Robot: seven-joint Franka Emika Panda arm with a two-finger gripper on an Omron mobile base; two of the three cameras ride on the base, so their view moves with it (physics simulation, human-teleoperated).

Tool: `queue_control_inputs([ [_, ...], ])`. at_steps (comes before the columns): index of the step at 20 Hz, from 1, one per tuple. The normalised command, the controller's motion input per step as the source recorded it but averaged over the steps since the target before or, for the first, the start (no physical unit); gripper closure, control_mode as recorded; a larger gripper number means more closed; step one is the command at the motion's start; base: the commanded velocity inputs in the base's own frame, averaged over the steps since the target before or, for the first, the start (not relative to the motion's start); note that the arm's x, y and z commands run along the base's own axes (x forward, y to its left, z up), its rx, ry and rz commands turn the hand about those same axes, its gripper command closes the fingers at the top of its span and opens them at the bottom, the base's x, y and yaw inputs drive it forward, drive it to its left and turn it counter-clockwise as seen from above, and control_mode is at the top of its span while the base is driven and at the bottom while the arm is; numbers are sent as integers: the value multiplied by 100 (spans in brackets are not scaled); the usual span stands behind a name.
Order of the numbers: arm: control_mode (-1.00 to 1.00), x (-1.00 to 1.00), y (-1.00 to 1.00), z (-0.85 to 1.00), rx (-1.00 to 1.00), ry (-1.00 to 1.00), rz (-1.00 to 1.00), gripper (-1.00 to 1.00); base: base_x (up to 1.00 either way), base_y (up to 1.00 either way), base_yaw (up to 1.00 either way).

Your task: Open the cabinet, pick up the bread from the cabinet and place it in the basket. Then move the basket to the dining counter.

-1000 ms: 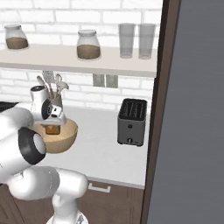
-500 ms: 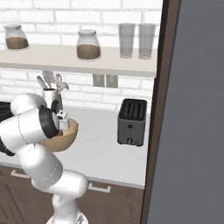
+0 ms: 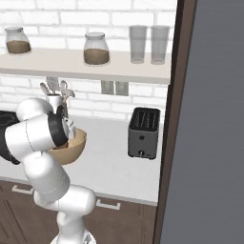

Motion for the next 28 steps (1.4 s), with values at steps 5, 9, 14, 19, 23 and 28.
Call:
queue_control_inputs([
  [5, -100, -2, 0, 0, 0, 0, 0, -100, 0, 0, 0],
  [9, -100, -9, 0, 0, 0, -2, 0, -100, 0, 0, 0],
  [14, -100, -27, -1, 6, 0, -10, 0, -100, 0, 0, 0],
  [19, -100, -58, 0, 57, 9, -31, 4, -100, 0, 0, 0],
  [23, -100, -38, 1, 68, 12, -16, 17, -100, 0, 0, 0],
  [28, -100, -37, 18, 33, 0, 0, 32, -100, 0, 0, 0],
])
